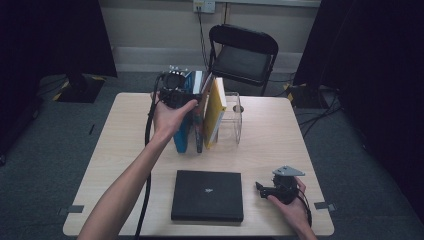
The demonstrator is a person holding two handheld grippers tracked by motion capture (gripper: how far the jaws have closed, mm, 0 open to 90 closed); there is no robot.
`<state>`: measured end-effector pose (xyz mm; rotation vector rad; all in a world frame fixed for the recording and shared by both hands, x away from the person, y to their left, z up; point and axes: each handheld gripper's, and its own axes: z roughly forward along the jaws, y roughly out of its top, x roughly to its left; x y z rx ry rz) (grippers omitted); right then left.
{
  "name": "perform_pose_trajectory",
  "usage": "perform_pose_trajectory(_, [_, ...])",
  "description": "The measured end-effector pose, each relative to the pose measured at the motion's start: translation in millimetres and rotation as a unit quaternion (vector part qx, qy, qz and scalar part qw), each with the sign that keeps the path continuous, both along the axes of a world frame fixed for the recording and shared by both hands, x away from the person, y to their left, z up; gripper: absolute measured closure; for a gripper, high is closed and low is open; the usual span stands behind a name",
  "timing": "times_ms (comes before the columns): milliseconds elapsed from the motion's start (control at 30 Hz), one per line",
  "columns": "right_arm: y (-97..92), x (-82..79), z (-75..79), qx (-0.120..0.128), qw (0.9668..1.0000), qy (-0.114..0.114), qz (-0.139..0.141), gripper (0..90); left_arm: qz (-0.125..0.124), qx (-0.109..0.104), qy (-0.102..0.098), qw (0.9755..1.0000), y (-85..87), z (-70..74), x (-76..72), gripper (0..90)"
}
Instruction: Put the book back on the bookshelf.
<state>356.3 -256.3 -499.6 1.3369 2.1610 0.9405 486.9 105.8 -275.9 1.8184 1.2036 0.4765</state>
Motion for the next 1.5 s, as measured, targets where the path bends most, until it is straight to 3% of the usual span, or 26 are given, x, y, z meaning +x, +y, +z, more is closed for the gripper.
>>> perform_pose_trajectory(100, [0.1,0.0,0.0,0.0,1.0,0.0,0.0,14.0,-0.012,-0.008,-0.024,0.9996,6.3,-2.5,-9.1,39.4])
perform_pose_trajectory(267, [0.2,-0.1,0.0,0.0,1.0,0.0,-0.001,13.9,-0.036,-0.04,-0.043,0.9976,20.8,-1.6,-22.3,38.1])
perform_pose_trajectory(333, [0.2,-0.1,0.0,0.0,1.0,0.0,-0.001,13.9,-0.035,-0.033,-0.051,0.9975,22.8,-2.1,-27.0,37.9])
perform_pose_trajectory(500, [0.3,-0.2,0.0,0.0,1.0,0.0,-0.002,13.9,-0.041,-0.064,-0.099,0.9922,32.2,-7.2,-49.6,37.9])
perform_pose_trajectory(533, [0.3,-0.2,0.0,0.0,1.0,0.0,-0.002,13.9,-0.047,-0.063,-0.094,0.9925,33.2,-10.1,-52.5,37.9])
perform_pose_trajectory(633, [0.3,-0.2,0.0,0.0,1.0,0.0,-0.002,13.9,-0.055,-0.046,-0.11,0.9913,33.7,-21.5,-62.7,37.9])
perform_pose_trajectory(900, [0.4,0.0,0.0,0.0,1.0,0.0,-0.001,13.9,-0.067,-0.046,-0.086,0.993,39.4,-61.9,-73.2,36.6])
perform_pose_trajectory(1033, [2.0,1.1,0.4,0.0,1.0,0.002,-0.001,14.6,-0.069,-0.025,-0.064,0.9953,41.3,-87.3,-78.0,35.8])
perform_pose_trajectory(1100, [5.0,3.4,2.6,0.0,1.0,0.006,0.003,23.0,-0.072,-0.015,-0.054,0.9959,42.1,-99.8,-81.4,35.5])
perform_pose_trajectory(1167, [9.5,5.9,7.5,0.009,0.9999,0.009,0.009,24.4,-0.078,-0.013,-0.037,0.9962,43.4,-111.8,-85.3,34.9])
perform_pose_trajectory(1300, [22.9,9.9,25.5,0.021,0.9995,-0.017,0.019,27.8,-0.089,0.017,-0.024,0.9956,44.1,-132.4,-96.4,34.0])
perform_pose_trajectory(1367, [29.1,12.9,37.5,0.04,0.9983,-0.03,0.029,30.8,-0.101,0.029,-0.02,0.9943,45.4,-140.3,-101.6,33.8])
perform_pose_trajectory(1500, [46.6,26.5,65.5,0.07,0.9947,-0.061,0.044,36.0,-0.116,0.034,-0.005,0.9926,45.9,-159.1,-115.4,32.9])
